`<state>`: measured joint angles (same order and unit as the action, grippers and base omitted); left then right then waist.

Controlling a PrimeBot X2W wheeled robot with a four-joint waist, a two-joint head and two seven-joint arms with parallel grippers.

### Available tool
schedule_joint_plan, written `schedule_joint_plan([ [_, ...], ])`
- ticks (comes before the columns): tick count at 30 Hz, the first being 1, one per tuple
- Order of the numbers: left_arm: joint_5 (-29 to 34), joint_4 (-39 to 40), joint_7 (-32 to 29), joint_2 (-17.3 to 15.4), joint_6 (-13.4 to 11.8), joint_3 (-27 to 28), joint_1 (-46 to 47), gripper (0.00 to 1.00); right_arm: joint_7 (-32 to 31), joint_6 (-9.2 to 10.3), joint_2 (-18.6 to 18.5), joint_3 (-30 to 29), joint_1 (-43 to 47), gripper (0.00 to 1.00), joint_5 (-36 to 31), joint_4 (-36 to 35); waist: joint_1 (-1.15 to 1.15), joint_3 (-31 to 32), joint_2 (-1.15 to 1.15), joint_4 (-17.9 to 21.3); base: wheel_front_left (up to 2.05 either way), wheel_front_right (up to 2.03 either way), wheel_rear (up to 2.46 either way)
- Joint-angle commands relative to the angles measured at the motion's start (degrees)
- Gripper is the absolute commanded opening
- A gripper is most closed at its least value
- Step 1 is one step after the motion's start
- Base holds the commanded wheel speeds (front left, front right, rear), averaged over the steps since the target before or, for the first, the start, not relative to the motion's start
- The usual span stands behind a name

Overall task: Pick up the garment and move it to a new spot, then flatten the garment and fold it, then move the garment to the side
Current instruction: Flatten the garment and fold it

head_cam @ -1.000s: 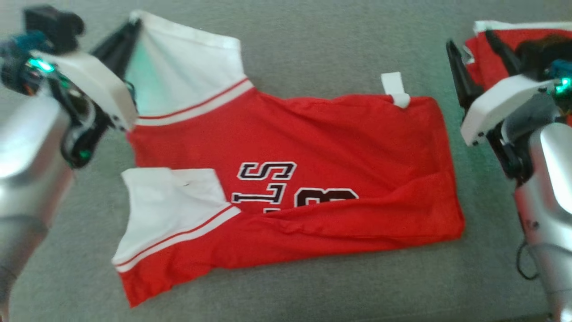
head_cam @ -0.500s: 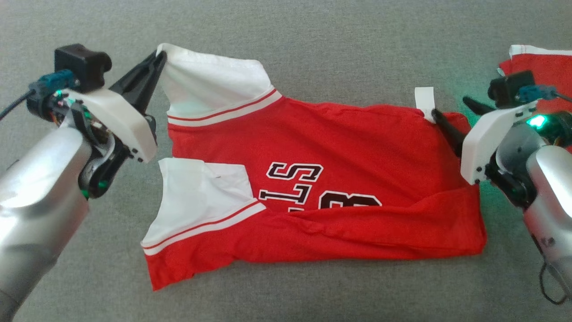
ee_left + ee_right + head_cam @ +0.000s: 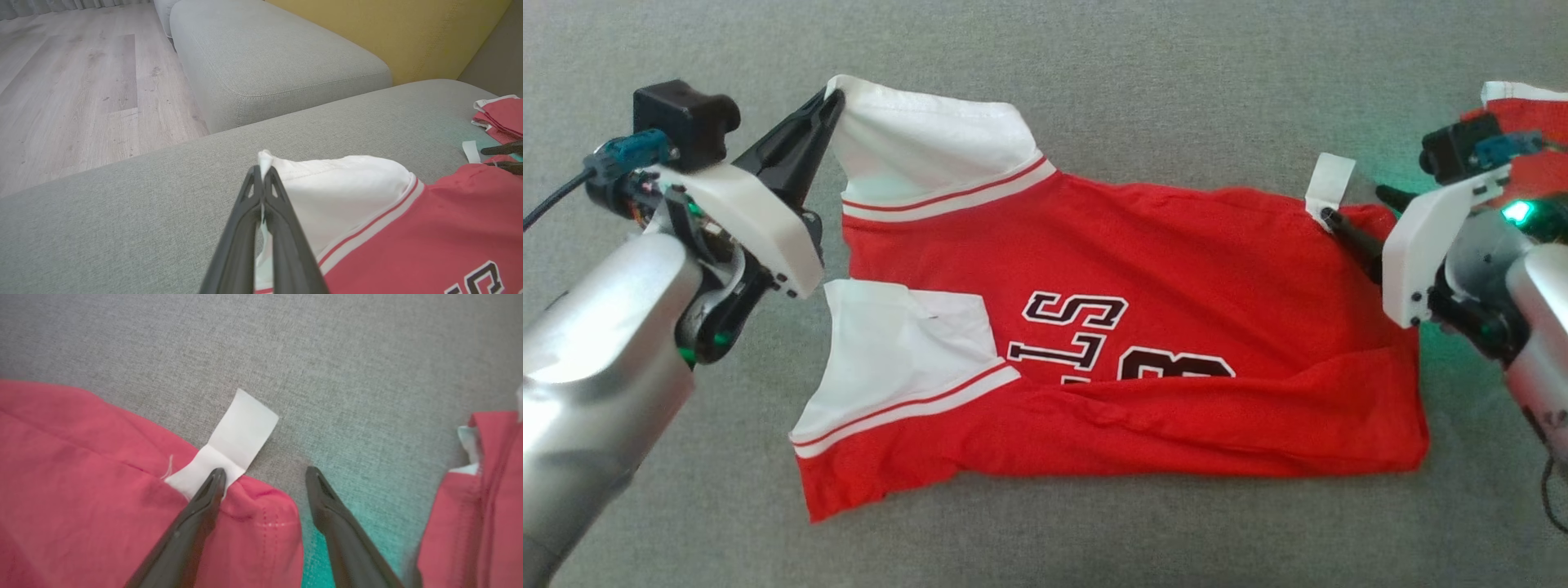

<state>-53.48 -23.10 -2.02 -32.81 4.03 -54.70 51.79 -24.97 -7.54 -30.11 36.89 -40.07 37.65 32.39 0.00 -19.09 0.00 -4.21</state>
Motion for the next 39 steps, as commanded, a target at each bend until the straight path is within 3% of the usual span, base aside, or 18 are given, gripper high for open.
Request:
schedule_joint_plan([
  [1,0.0,1.4,0.2,-2.8,-0.3,2.5,2.7,0.00,-1.5,0.05,-1.2,1.7,0.3,1.00,0.7,-0.1,0.00,-0.1,0.00,-0.2,0.00,0.00,0.00],
  [4,0.0,1.5,0.2,-2.7,-0.4,2.4,2.7,0.00,-4.5,0.05,-1.4,3.2,0.1,1.00,2.9,0.3,0.00,-0.2,0.00,-0.3,0.00,0.00,0.00],
  [5,0.1,1.5,0.2,-2.7,-0.4,2.3,2.7,0.00,-5.3,0.05,-1.6,3.8,0.0,0.37,3.5,0.2,0.00,-0.2,0.00,-0.3,0.00,0.00,0.00],
  [6,0.1,1.5,0.2,-2.7,-0.5,2.3,2.7,0.00,-5.6,0.05,-1.8,4.1,-0.2,0.00,3.9,0.0,0.00,-0.2,0.00,-0.3,0.00,0.00,0.00],
  [25,2.3,-3.9,4.0,-1.9,-2.2,3.6,6.9,0.00,12.7,0.05,-0.4,2.6,-11.4,0.00,-1.2,3.2,0.00,0.0,0.00,1.2,0.00,0.00,0.00],
  [39,5.9,-18.1,11.4,2.9,-1.6,5.5,19.1,0.00,21.7,0.05,4.3,2.9,-25.1,0.00,-4.4,12.3,0.00,-4.5,0.00,3.2,0.00,0.00,0.00],
])
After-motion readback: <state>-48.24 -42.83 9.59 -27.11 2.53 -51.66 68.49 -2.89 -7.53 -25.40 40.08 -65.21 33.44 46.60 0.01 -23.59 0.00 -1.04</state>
